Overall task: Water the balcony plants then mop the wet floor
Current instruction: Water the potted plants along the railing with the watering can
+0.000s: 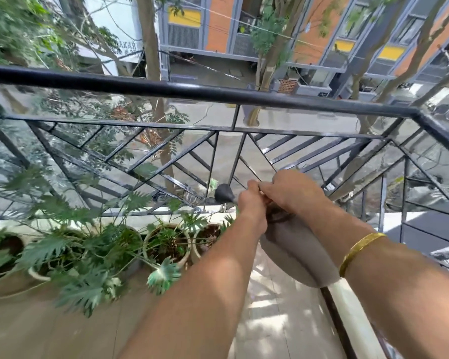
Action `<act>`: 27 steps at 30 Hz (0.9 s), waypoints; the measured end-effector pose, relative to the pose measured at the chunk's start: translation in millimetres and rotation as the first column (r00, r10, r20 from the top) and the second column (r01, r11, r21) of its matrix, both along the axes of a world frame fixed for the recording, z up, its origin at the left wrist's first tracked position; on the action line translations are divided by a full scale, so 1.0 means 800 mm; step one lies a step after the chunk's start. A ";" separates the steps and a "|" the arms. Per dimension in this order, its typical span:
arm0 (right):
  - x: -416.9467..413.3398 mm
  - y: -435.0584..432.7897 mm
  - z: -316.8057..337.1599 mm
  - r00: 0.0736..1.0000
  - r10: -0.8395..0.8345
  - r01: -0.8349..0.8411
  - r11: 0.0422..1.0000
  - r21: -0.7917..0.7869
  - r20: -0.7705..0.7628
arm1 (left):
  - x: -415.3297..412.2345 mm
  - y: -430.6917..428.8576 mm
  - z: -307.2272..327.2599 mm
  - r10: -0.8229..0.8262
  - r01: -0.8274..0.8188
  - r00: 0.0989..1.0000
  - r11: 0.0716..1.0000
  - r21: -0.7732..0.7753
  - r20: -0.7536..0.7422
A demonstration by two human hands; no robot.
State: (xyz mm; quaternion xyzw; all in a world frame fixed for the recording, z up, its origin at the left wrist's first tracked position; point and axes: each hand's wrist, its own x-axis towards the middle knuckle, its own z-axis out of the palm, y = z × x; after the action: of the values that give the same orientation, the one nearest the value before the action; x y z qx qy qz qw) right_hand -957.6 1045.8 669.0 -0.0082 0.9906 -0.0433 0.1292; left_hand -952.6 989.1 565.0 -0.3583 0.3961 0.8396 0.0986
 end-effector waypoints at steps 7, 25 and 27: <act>-0.011 -0.024 -0.009 0.996 0.083 -0.080 0.990 0.112 -0.015 | 0.012 -0.032 0.015 0.007 -0.006 1.000 0.997 0.073 -0.011; 0.035 -0.075 -0.022 0.999 0.041 -0.045 0.949 -0.311 -0.022 | 0.032 -0.108 0.041 0.208 -0.225 0.974 0.939 -0.261 -0.090; 0.038 -0.088 -0.017 0.994 0.090 -0.103 0.957 -0.272 -0.059 | 0.034 -0.118 0.039 0.251 -0.265 0.964 0.938 -0.223 -0.090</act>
State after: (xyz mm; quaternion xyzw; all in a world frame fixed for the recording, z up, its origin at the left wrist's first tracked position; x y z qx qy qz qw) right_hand -927.3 975.4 655.7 -0.0754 0.9762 -0.1737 0.1061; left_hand -925.0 894.3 596.6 -0.3908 0.4443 0.8033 -0.0673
